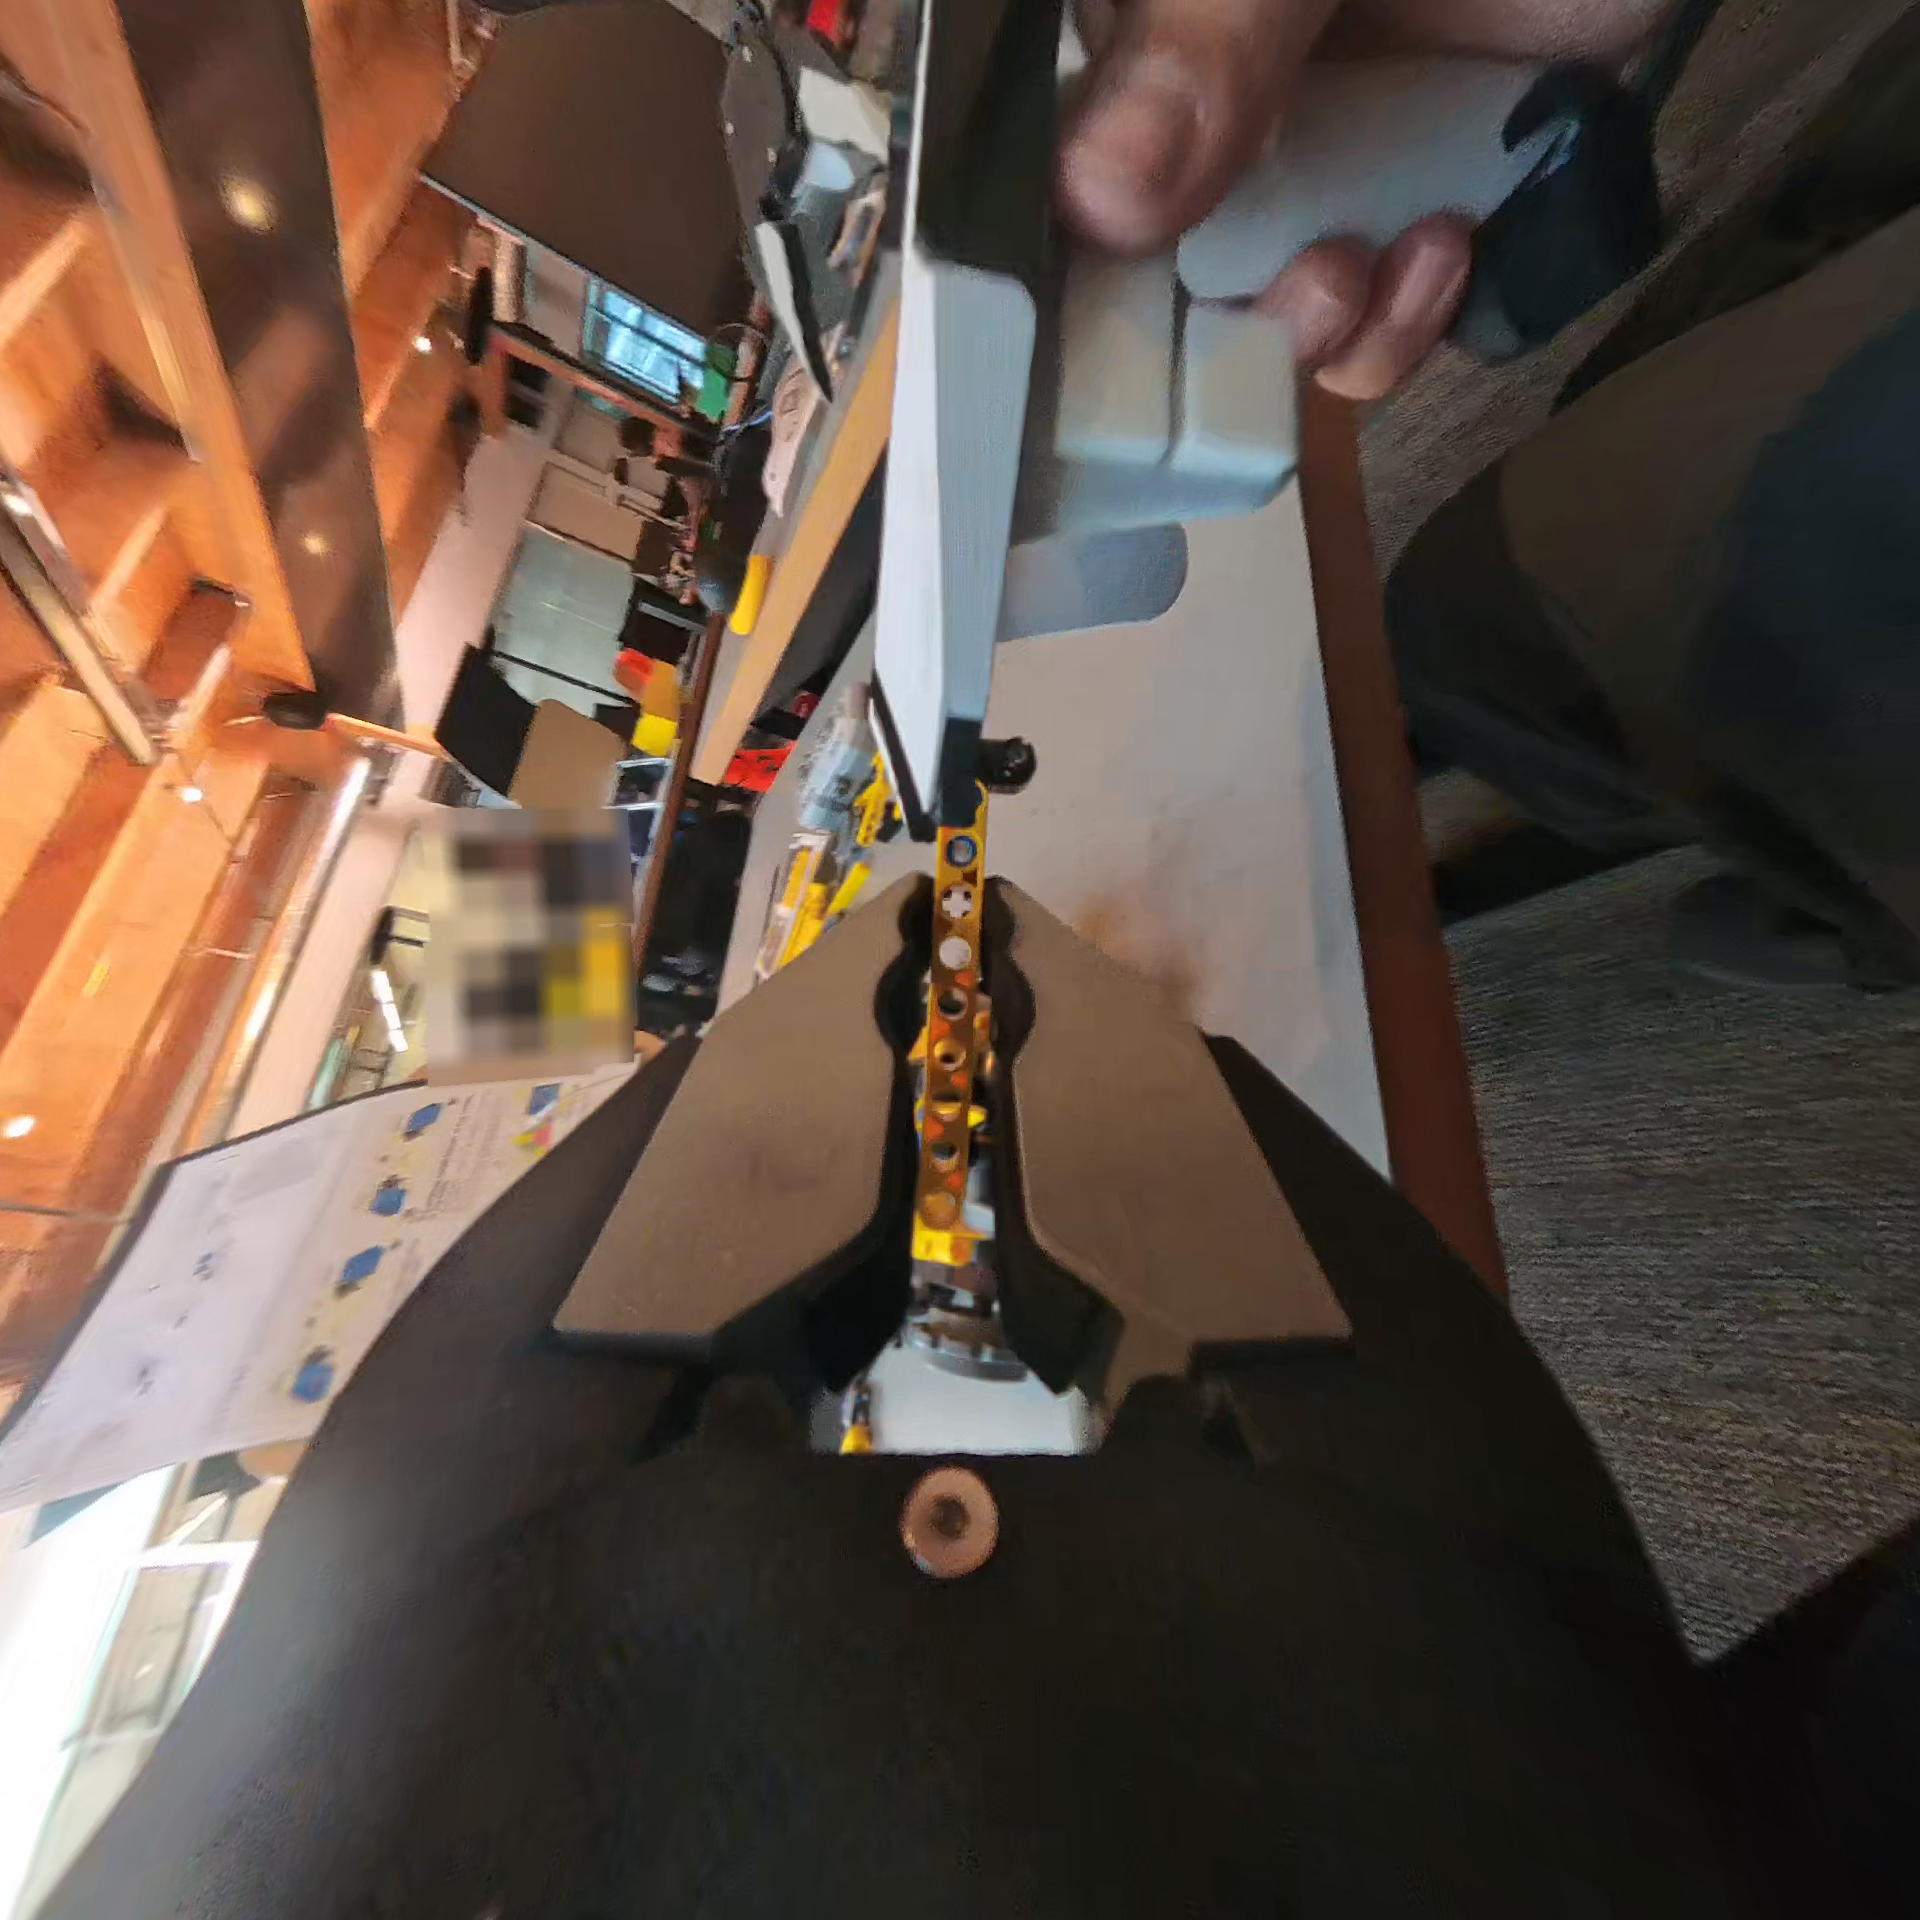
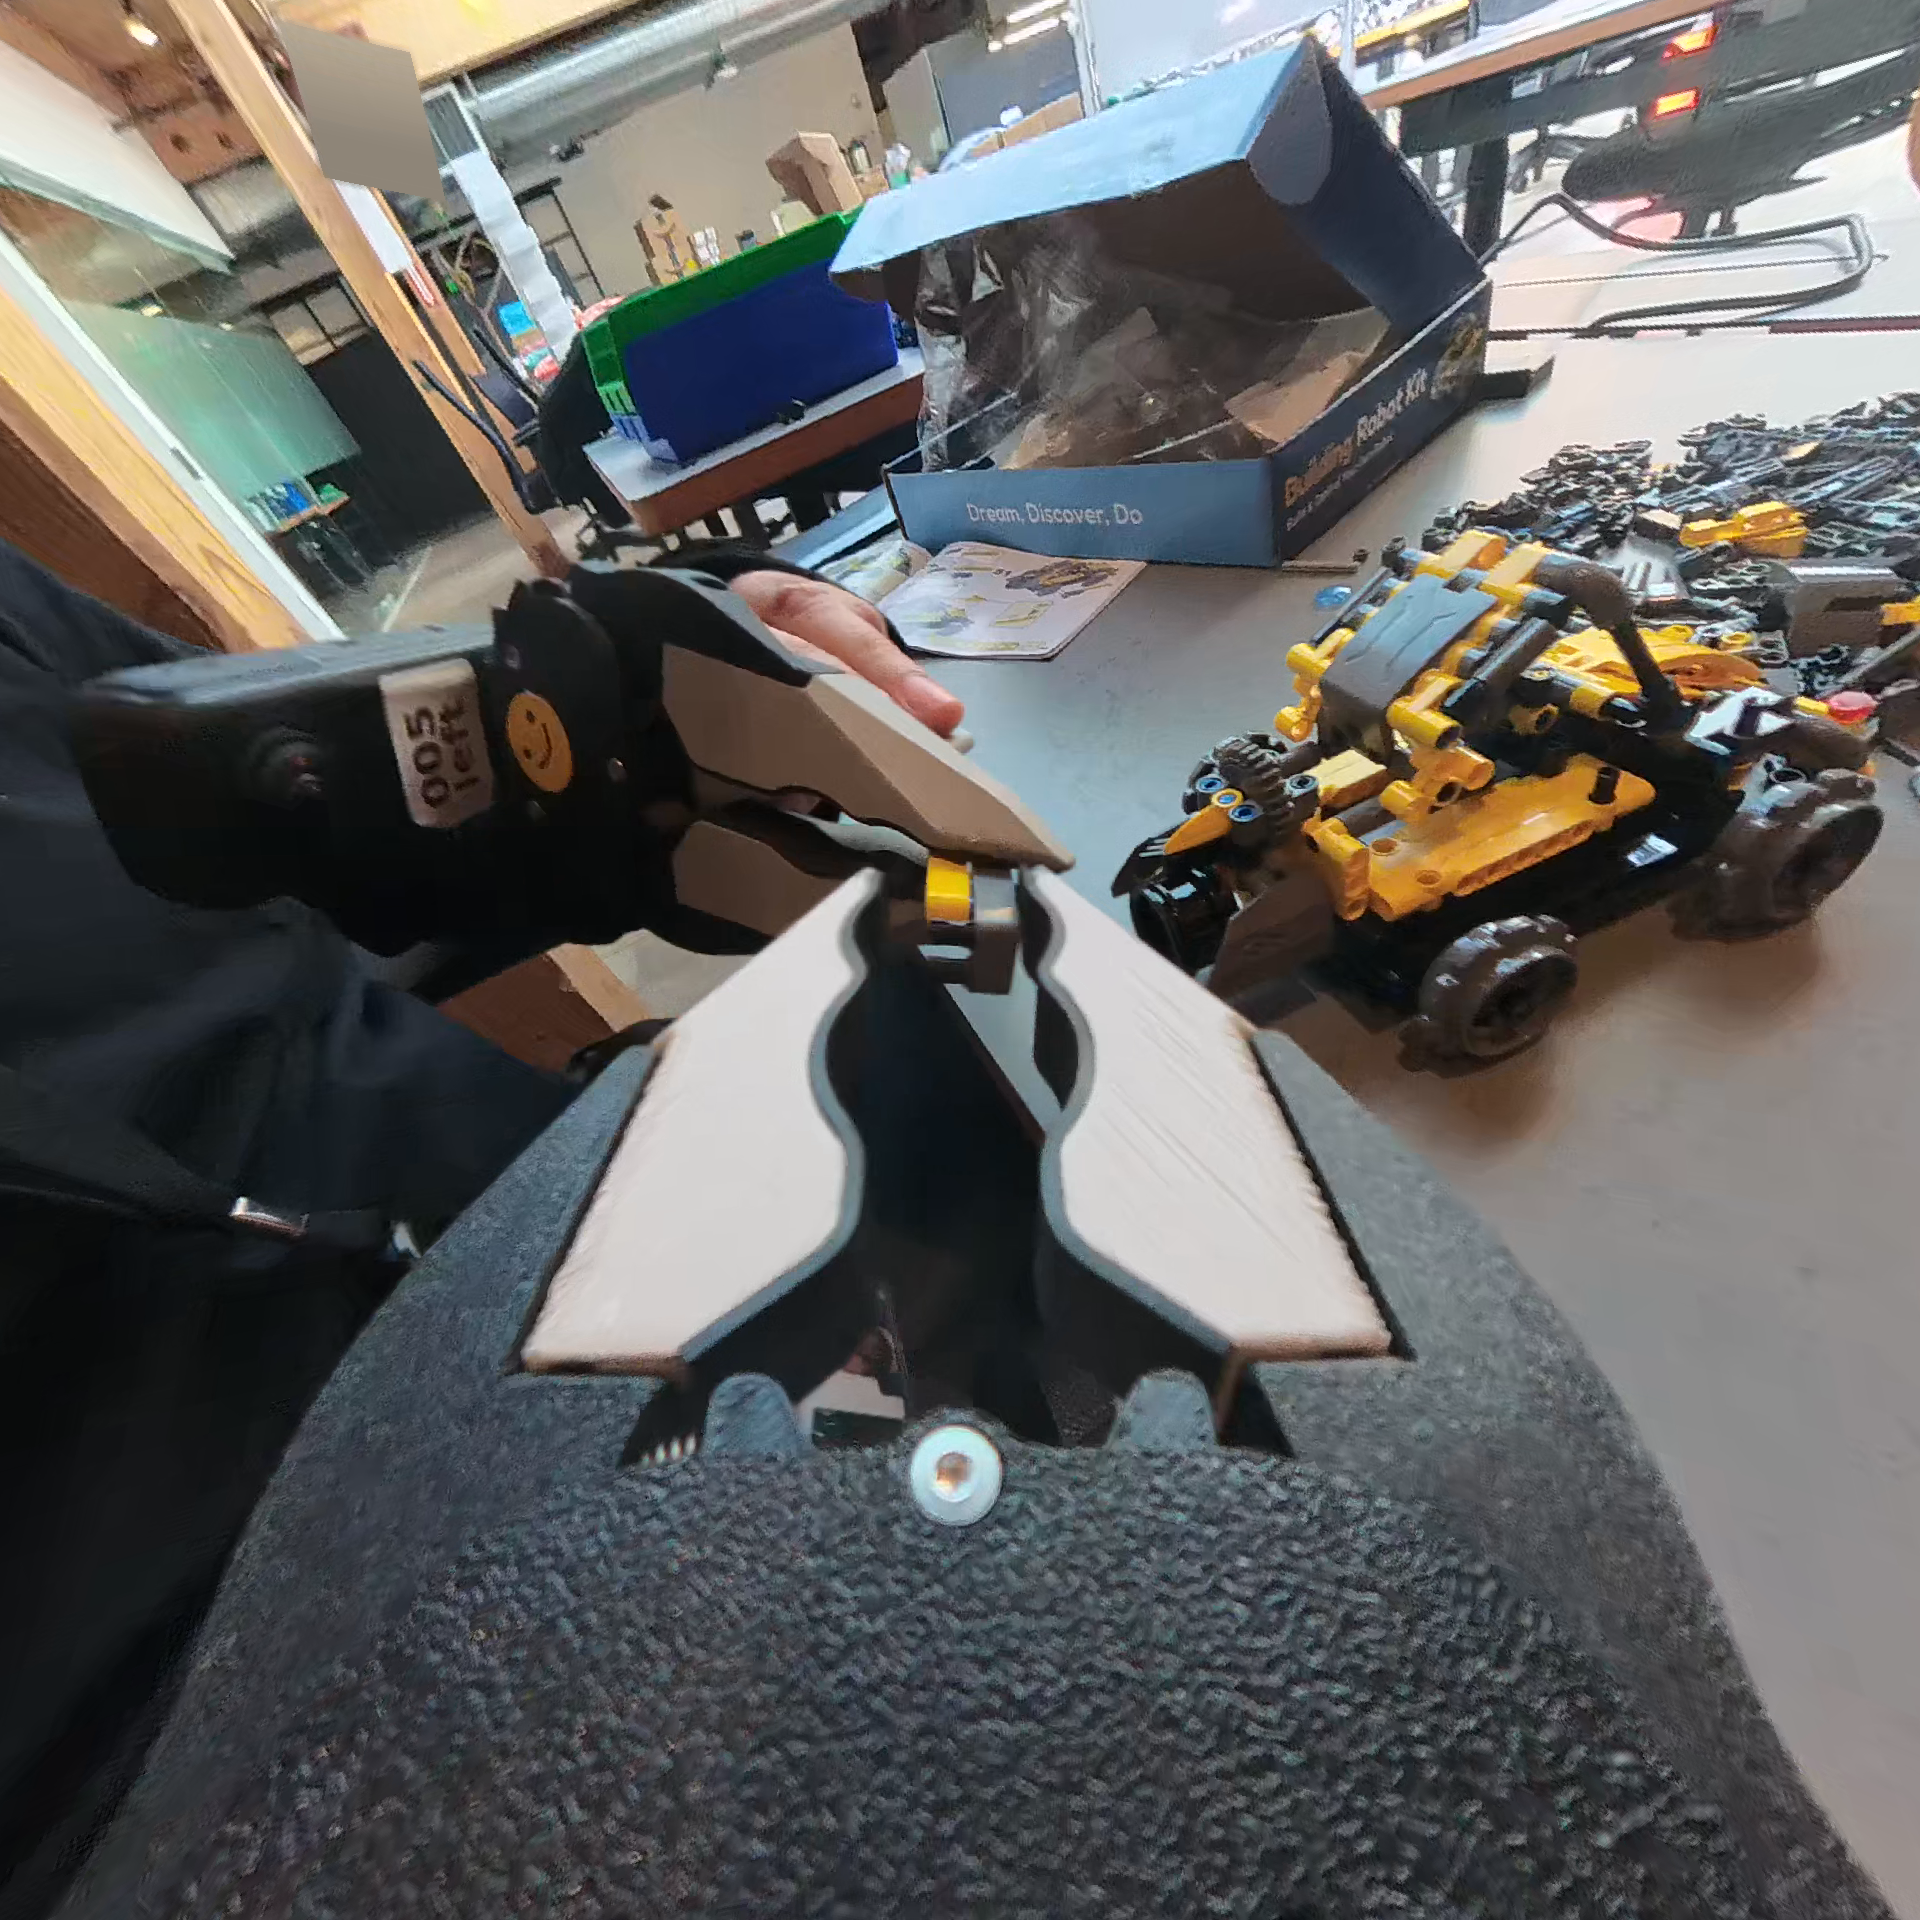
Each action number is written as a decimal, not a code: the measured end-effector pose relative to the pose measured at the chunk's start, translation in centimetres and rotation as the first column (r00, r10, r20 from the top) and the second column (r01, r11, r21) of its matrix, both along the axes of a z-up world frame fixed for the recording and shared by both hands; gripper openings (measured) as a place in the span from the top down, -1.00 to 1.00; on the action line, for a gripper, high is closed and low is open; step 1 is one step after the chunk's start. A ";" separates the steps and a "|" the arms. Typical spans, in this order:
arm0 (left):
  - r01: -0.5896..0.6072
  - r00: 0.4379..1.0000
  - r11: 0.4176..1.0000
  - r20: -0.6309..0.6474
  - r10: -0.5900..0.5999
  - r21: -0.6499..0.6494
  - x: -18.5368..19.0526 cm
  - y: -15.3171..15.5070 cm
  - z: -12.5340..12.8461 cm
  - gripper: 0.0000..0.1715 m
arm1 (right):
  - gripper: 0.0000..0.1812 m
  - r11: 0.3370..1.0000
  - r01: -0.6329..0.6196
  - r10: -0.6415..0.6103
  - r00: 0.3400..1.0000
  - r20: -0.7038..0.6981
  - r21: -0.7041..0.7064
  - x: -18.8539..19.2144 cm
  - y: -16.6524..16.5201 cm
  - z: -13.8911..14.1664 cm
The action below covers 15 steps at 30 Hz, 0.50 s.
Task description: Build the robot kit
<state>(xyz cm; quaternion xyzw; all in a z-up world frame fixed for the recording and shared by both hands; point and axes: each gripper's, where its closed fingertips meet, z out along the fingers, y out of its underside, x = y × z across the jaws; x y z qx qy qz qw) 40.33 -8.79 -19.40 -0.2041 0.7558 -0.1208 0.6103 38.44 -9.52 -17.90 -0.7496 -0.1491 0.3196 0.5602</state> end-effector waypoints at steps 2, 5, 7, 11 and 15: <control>0.014 1.000 1.000 0.010 -0.014 0.007 -0.1 -0.2 0.2 0.94 | 0.81 1.000 -0.008 0.008 0.999 -0.034 -0.003 0.2 -0.1 0.1; -0.025 1.000 0.999 0.015 0.024 0.026 0.0 0.1 0.3 0.93 | 0.81 1.000 0.003 -0.004 0.996 -0.090 -0.007 0.4 0.1 0.1; -0.021 0.999 0.999 0.047 0.020 0.038 0.1 0.1 0.7 0.95 | 0.72 0.999 0.037 -0.036 0.995 -0.092 0.012 0.8 0.3 0.4; -0.043 0.998 0.999 0.051 0.043 0.008 -0.1 1.0 0.7 0.95 | 0.48 0.998 0.068 -0.067 0.989 -0.136 0.003 2.6 -0.1 1.4; -0.036 0.995 0.999 0.098 0.035 0.008 -0.3 0.9 1.5 0.95 | 0.44 0.999 0.032 -0.029 0.982 -0.184 0.014 2.3 -0.6 1.7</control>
